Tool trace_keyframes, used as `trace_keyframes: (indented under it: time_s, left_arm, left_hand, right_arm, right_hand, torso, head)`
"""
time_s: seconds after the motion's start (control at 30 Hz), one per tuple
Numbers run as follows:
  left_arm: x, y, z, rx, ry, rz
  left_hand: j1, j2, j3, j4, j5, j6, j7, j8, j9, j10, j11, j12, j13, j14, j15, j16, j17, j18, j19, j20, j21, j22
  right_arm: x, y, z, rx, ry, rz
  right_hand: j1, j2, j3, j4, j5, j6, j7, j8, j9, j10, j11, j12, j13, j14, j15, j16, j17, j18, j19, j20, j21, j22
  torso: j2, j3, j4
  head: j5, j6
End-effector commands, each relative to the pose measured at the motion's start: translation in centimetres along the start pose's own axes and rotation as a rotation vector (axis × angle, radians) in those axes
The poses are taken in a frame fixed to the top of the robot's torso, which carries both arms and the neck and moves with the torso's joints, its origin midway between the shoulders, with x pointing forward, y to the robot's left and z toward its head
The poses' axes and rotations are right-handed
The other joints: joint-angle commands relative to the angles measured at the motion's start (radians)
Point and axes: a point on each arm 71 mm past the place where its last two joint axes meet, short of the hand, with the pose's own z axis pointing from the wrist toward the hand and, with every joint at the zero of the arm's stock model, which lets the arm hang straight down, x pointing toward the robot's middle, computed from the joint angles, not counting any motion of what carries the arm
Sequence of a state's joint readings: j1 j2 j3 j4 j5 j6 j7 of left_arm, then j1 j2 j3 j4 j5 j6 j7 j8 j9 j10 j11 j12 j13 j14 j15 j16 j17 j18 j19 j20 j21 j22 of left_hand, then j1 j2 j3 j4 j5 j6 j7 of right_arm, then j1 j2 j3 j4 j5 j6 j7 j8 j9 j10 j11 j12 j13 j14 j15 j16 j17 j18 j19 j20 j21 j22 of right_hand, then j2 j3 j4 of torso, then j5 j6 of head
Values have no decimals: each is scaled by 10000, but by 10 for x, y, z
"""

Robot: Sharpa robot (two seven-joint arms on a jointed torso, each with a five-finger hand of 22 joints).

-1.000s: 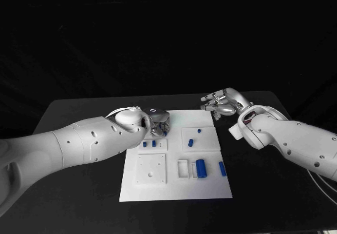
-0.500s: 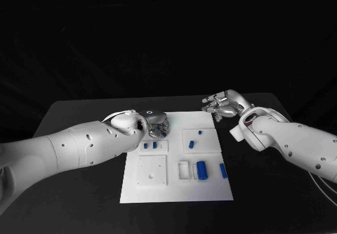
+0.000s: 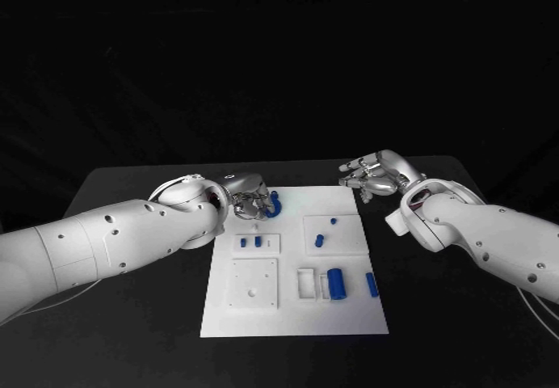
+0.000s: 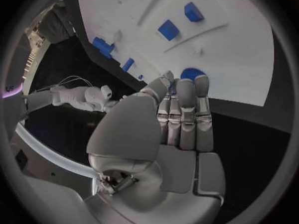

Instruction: Assemble the parts on the task board

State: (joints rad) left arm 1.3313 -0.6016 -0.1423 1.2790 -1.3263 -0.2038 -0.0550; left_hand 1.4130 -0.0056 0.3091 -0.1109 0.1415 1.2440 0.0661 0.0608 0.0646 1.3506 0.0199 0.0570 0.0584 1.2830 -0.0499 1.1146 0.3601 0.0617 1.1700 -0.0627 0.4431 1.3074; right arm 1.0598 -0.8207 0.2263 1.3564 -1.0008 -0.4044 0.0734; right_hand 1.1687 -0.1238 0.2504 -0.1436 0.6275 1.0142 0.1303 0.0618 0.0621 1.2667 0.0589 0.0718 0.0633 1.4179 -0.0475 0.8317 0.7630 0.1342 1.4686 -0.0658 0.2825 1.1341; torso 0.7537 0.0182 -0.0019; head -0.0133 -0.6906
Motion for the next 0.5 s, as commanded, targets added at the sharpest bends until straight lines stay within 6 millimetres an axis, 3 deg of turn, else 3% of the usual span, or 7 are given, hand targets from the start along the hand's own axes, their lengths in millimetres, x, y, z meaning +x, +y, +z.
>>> trace_keyframes:
  time_s: [0.03,0.5]
  left_arm:
    - [1,2,-4,-233,459,-787]
    - [-3,26,-14,-730,893,23]
  left_hand:
    - [-76,1,47,-10,20,183,135,37,39,73,26,12,11,34,-10,37,10,157,13,-67,48,226]
    - [-16,11,0,25,-28,185,137,34,36,82,24,13,12,27,-10,57,28,141,-21,-71,76,227]
  right_arm:
    - [0,1,0,-88,88,9]
    - [0,0,-1,-72,106,-4]
  right_hand:
    - [-77,0,48,2,29,66,5,4,7,-87,4,-61,-11,-17,73,40,-22,224,343,46,43,-12]
    - [-78,4,75,-9,27,72,8,5,8,-132,17,-65,-13,-14,82,58,-34,235,342,56,53,-22]
  torso:
    - [7,-1,10]
    - [17,-7,-7]
  head:
    - [23,-12]
    - [45,-14]
